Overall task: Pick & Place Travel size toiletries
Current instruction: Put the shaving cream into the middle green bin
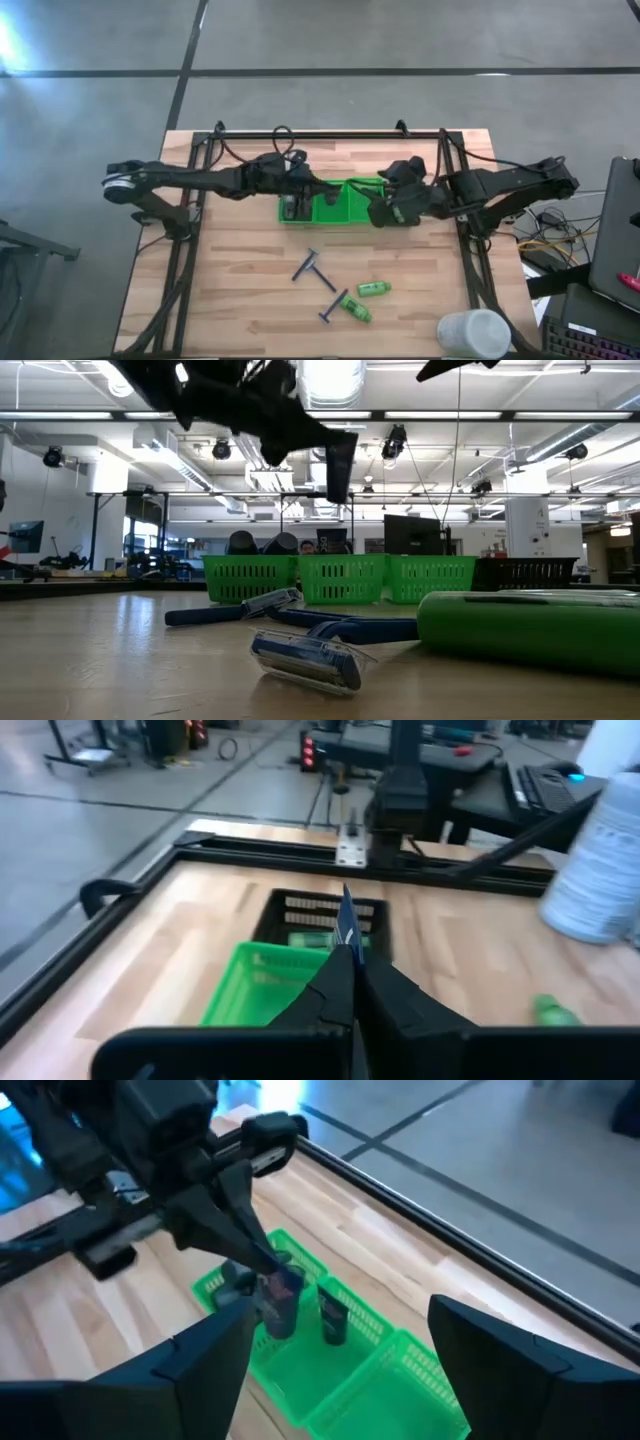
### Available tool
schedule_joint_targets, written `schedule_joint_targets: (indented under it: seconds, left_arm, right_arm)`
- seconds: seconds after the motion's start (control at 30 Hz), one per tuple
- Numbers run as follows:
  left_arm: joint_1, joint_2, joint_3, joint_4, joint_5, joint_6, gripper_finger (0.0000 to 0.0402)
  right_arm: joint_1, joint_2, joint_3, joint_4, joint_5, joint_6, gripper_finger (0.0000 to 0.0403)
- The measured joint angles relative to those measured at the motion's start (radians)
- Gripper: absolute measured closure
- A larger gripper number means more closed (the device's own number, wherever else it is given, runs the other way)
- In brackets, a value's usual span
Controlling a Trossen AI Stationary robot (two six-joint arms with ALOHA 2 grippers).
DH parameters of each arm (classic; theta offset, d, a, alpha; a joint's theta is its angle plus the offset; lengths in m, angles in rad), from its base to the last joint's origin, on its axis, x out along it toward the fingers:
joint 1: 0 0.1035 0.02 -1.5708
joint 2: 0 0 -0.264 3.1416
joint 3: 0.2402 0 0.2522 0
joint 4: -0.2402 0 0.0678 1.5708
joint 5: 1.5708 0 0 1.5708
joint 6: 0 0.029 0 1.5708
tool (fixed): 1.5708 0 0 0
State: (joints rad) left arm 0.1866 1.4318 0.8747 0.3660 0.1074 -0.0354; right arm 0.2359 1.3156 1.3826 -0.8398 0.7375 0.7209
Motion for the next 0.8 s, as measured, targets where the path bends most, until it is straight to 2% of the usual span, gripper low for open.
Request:
schedule_joint_targets:
  seconds: [0.2,0.6,0.73,0.8]
  left_arm:
    - [0.055,0.082,-0.082,0.196,0.038,0.007,0.0399]
    - [0.047,0.247,-0.094,0.324,0.048,0.009,0.0399]
    - [0.040,0.282,-0.099,0.380,0.046,0.010,0.0399]
    - [0.028,0.290,-0.109,0.441,0.013,0.013,0.0399]
  right_arm:
    - [-0.032,0.026,-0.003,-0.030,-0.004,0.063,0.0111]
    - [-0.105,0.058,-0.005,-0.048,-0.042,0.089,0.0162]
    - [-0.122,0.053,-0.005,-0.054,-0.042,0.083,0.0167]
    - [-0.125,0.053,-0.005,-0.061,-0.042,0.083,0.0163]
